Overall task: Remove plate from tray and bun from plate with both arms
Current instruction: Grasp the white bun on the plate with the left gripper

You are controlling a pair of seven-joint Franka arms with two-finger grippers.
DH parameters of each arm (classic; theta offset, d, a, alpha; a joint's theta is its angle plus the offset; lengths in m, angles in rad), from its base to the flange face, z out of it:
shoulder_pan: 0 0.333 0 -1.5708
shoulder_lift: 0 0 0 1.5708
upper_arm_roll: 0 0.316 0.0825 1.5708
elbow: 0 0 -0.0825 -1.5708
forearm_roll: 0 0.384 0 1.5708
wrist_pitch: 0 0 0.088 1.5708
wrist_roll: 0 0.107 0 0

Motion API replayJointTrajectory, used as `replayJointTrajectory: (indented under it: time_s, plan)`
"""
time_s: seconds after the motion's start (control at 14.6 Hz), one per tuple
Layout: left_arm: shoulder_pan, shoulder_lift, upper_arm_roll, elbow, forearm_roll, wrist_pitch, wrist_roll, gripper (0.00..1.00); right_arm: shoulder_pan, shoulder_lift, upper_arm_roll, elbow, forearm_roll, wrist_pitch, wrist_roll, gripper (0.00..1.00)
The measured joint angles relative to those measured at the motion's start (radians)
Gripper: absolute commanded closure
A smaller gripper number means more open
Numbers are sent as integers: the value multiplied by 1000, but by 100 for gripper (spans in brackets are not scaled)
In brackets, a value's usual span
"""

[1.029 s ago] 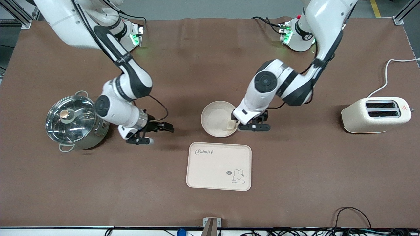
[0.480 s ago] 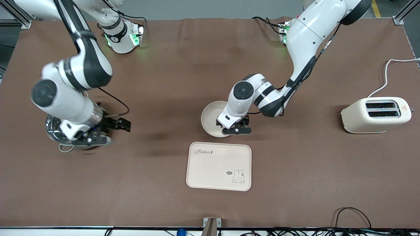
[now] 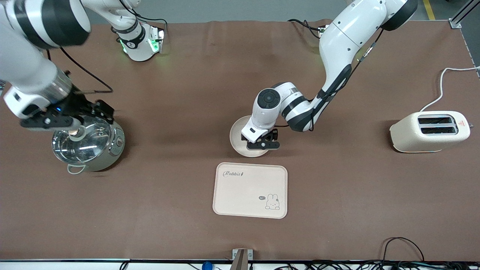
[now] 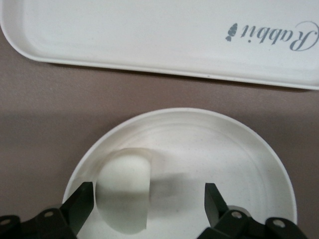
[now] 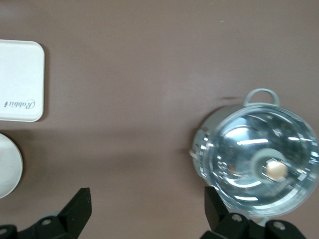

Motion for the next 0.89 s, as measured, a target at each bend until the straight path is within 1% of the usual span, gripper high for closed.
replayJointTrajectory:
  time_s: [0.07,0.21,0.34,0.41,0.55,0.69,0.75,0.89]
  plan:
    - [2,1,2,-1,13,0,-1,38,-4,-30,-21,-1,-3,-32,0,0]
    - [6,8,3,-2,29,0,-2,71,-13,-79,-70,-2,-3,-102,-4,0]
    - [7,13,3,-2,34,0,-16,85,-20,-100,-95,-5,-4,-126,-4,0]
    - [7,13,3,-1,34,0,-21,95,-26,-100,-104,-8,-4,-125,-4,0]
    - [7,13,2,2,34,0,-38,99,-46,-97,-117,-17,-4,-115,-5,0]
    - [8,12,2,6,35,-3,-49,99,-57,-89,-123,-14,-4,-98,-6,0]
    - [11,6,2,11,39,-26,-43,99,-59,-78,-123,-1,-4,-94,-6,0]
    - [36,-32,-1,26,42,-140,45,99,-60,-48,-122,33,-4,-94,-6,0]
